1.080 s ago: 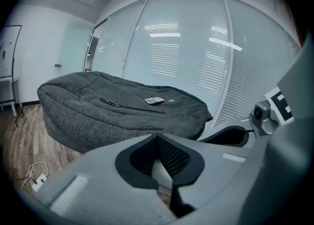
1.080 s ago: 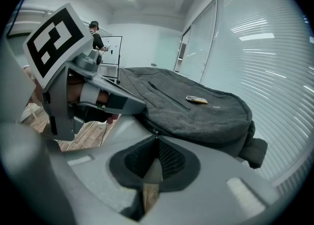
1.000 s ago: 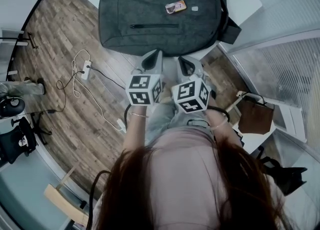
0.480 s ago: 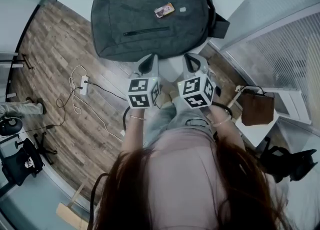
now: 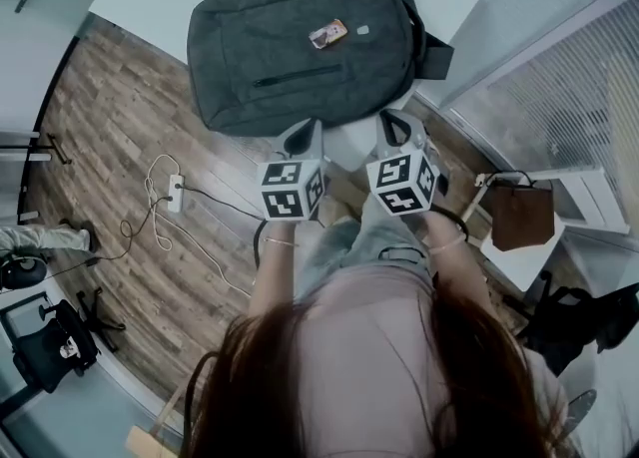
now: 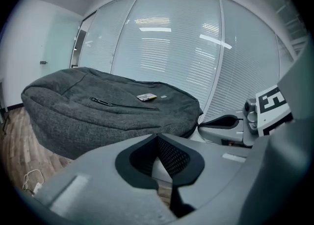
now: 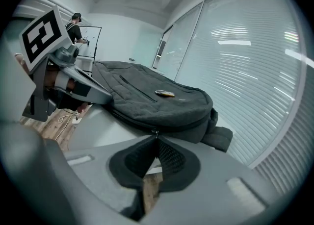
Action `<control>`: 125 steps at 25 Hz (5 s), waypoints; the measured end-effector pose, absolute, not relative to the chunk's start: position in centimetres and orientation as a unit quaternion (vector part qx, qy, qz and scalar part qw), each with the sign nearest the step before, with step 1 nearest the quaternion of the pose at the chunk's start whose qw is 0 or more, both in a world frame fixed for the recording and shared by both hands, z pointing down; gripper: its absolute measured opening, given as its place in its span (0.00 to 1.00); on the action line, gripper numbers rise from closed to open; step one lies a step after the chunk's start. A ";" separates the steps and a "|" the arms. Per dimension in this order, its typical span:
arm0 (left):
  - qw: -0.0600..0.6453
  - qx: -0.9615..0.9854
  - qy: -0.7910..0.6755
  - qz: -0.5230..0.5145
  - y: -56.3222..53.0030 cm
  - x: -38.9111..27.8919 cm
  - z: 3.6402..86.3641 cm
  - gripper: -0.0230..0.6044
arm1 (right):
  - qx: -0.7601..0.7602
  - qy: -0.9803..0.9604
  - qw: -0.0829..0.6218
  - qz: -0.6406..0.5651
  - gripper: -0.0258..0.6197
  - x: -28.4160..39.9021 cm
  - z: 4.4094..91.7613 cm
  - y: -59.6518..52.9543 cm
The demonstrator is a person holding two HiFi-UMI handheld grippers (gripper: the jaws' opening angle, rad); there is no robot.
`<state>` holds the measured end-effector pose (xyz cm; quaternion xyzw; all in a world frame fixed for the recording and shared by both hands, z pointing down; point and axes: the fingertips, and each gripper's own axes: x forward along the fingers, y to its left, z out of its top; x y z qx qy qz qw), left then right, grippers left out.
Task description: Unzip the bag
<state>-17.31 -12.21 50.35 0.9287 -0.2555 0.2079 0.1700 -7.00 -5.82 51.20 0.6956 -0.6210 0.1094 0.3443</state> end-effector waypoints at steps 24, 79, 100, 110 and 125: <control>0.183 0.927 -0.236 0.225 -12.0 -17.0 50.3 0.05 | 0.672 -0.646 0.348 0.103 0.06 -0.4 49.3 -6.7; 0.117 0.935 -0.282 0.182 -10.6 -9.1 44.3 0.13 | 0.529 -0.765 0.360 0.073 0.06 4.0 47.5 -9.7; 0.052 0.931 -0.237 0.271 -9.3 -0.6 44.2 0.30 | 0.464 -0.818 0.330 0.082 0.06 2.1 46.4 -8.7; 0.012 0.931 -0.191 0.312 -9.4 0.2 44.9 0.20 | 0.468 -0.810 0.345 0.078 0.06 1.0 45.9 -8.5; 0.044 0.945 -0.165 0.279 -9.4 -0.7 43.8 0.15 | 0.517 -0.772 0.359 0.087 0.05 1.4 45.1 -8.8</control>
